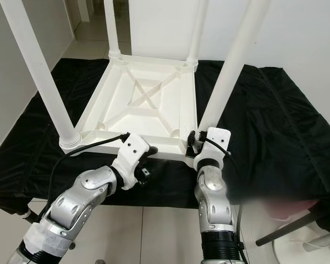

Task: Building children table

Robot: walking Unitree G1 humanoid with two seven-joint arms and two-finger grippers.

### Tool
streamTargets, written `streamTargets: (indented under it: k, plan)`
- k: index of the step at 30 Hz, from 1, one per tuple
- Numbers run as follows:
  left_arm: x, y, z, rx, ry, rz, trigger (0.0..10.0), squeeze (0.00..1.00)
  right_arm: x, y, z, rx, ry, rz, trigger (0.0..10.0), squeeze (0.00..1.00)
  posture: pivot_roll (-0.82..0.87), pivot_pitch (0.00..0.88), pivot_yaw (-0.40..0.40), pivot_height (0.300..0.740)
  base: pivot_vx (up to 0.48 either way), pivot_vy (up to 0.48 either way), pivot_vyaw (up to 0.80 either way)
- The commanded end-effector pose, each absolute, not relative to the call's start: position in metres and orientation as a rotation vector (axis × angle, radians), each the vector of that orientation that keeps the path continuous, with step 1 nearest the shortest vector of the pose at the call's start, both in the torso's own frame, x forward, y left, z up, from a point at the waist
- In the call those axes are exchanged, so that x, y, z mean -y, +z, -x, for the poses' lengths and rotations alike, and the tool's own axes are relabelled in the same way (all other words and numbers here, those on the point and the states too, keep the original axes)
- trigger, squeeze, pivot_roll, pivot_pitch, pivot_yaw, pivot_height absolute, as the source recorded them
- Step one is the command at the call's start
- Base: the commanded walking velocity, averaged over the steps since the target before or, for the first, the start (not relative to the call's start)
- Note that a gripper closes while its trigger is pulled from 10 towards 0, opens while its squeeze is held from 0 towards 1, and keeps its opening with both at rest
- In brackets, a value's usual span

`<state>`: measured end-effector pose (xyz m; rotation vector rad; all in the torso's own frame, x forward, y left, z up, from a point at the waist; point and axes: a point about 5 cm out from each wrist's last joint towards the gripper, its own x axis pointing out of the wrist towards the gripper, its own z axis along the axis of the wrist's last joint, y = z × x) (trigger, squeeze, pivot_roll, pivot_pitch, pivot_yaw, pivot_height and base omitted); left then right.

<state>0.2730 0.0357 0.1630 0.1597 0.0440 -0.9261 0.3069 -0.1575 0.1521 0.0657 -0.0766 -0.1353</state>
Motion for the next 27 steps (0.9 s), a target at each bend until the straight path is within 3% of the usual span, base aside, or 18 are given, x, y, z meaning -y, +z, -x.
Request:
streamTargets:
  k: [1, 7, 8, 13, 27]
  plan:
    - [-0.034, 0.160, -0.271, -0.054, -0.950, -0.161, 10.0, 0.00, 0.160, 0.153, -0.305, 0.091, -0.103, -0.078, 10.0, 1.00, -0.03, 0.045, -0.032, 0.740, 0.000, 0.000, 0.00]
    - [-0.033, 0.160, -0.271, -0.052, -0.952, -0.163, 10.0, 0.00, 0.165, 0.158, -0.306, 0.121, 0.017, -0.040, 10.0, 1.00, -0.03, 0.038, -0.034, 0.740, 0.000, 0.000, 0.00]
    - [-0.033, 0.160, -0.271, -0.052, -0.951, -0.163, 10.0, 0.00, 0.167, 0.157, -0.307, 0.112, 0.092, -0.039, 10.0, 0.00, -0.03, 0.038, -0.034, 0.740, 0.000, 0.000, 0.00]
    - [-0.033, 0.160, -0.270, -0.053, -0.951, -0.164, 10.0, 0.00, 0.174, 0.157, -0.310, 0.119, 0.235, -0.050, 10.0, 0.00, -0.03, 0.038, -0.034, 0.740, 0.000, 0.000, 0.00]
    - [-0.036, 0.161, -0.272, -0.050, -0.939, -0.165, 10.0, 0.00, 0.203, 0.148, -0.324, 0.037, 0.573, 0.161, 10.0, 0.00, -0.02, 0.027, -0.027, 0.740, 0.000, 0.000, 0.00]
